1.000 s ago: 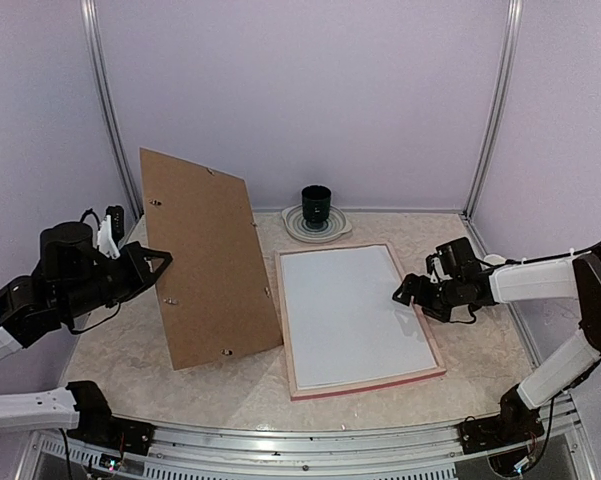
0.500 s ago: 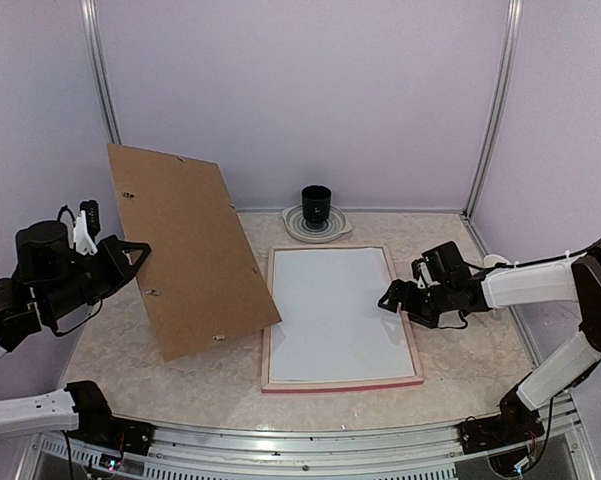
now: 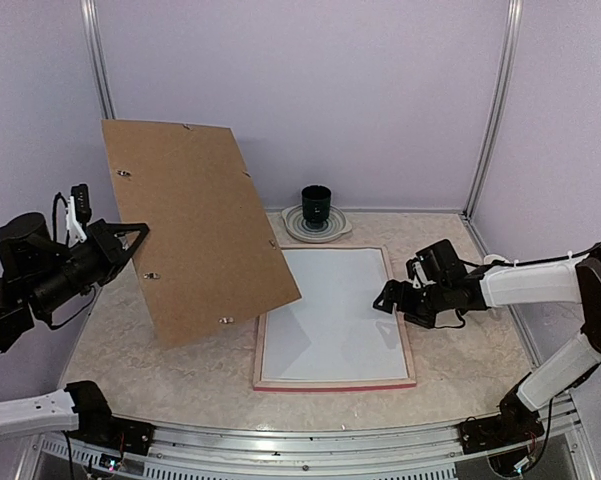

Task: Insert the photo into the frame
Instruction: Move the frame body to the center of the board.

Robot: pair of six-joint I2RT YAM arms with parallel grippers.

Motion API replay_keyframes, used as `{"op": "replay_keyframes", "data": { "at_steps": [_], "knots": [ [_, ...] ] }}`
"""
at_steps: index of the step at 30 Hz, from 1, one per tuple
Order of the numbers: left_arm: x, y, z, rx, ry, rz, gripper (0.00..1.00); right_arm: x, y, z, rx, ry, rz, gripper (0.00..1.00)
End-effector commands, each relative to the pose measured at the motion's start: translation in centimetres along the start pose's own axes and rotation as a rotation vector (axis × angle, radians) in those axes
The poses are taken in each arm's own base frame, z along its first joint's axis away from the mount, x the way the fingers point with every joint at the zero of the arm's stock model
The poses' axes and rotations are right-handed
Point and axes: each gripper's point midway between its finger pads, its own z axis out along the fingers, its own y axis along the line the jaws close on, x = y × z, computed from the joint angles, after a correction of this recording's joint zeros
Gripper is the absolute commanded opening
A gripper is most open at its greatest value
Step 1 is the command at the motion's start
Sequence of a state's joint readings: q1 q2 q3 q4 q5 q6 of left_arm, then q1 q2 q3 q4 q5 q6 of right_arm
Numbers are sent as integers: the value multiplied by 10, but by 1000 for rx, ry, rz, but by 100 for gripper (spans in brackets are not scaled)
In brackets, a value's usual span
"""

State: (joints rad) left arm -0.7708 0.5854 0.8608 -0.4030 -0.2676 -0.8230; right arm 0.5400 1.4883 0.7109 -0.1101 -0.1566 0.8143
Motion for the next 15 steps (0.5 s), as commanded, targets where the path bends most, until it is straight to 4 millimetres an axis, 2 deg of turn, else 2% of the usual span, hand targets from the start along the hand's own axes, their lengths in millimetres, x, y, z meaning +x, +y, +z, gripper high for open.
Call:
{"op": "replay_keyframes", "data": {
  "at_steps": [1,7,15],
  "knots": [
    [-14,-36,2,171,-53,-23,0,-18,32,-31,-28,-55,-58,96],
    [3,-48,22,241,2,-11,0,-27,61,-65,-39,-46,-101,99],
    [40,-46,60,359,112,-61,0,-43,101,-123,-159,-102,-119,99]
  ]
}}
